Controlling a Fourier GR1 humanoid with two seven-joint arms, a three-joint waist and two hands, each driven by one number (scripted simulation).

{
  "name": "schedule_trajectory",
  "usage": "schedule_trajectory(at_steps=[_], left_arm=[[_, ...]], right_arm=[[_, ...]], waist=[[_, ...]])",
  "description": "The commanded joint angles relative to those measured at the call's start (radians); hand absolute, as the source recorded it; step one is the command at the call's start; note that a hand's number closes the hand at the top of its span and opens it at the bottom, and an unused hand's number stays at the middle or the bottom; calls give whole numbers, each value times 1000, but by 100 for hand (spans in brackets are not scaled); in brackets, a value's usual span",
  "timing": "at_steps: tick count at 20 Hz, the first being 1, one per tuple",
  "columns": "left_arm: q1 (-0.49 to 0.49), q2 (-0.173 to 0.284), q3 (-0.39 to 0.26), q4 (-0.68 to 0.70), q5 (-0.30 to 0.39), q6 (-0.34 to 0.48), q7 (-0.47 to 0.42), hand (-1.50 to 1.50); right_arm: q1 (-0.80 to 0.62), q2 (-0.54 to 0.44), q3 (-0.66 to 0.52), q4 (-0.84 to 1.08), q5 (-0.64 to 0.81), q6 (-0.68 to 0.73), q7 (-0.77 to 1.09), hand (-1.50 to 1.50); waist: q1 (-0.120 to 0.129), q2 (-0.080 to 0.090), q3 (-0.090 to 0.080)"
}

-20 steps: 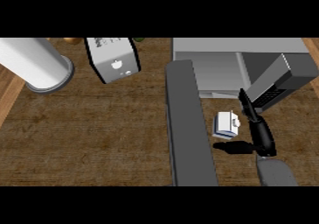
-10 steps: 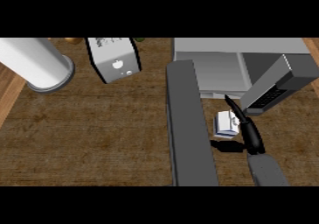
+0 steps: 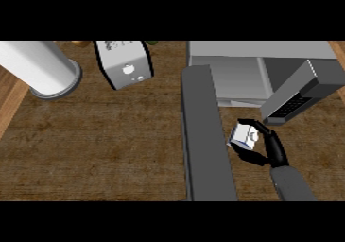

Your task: Pick up the milk, place it into the microwave and close the microwave

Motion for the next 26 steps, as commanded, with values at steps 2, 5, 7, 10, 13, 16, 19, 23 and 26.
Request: schedule_trajectory(at_steps=[2, 5, 7, 10, 13, 16, 19, 23, 26], left_arm=[[57, -6, 2, -2, -4, -21, -42, -150], [-17, 3, 8, 22, 13, -28, 7, -150], [-26, 19, 75, 7, 57, -30, 17, -150], [-23, -8, -13, 44, -21, -32, -2, -150], [-32, 0, 12, 49, 17, -50, -1, -150], [-22, -2, 12, 58, 16, -71, -32, -150], [-17, 15, 37, 18, 46, -66, 12, -150], [-62, 10, 77, 59, 85, -68, 21, -150], [-40, -17, 36, 70, 32, -59, -4, -150]], right_arm=[[-18, -37, 4, 137, 68, -112, -74, 150], [-125, -53, -15, 217, 63, -91, -46, 150], [-72, -45, -15, 222, 68, -127, -111, 150], [-143, -32, -34, 270, 65, -151, -147, 150], [-172, -86, -67, 287, 34, -73, -183, 150], [-130, -109, -78, 299, 19, -15, -266, 150], [-177, -84, -73, 293, 20, -3, -273, 150], [-180, -40, -47, 271, 20, 96, -284, 150], [-211, -43, -27, 247, 19, 170, -253, 150]], waist=[[12, 7, 4], [9, 10, 4], [0, 8, 4], [17, 13, 5], [20, 16, 6], [20, 15, 6], [21, 16, 7], [-1, 9, 4], [-3, 5, 3]])
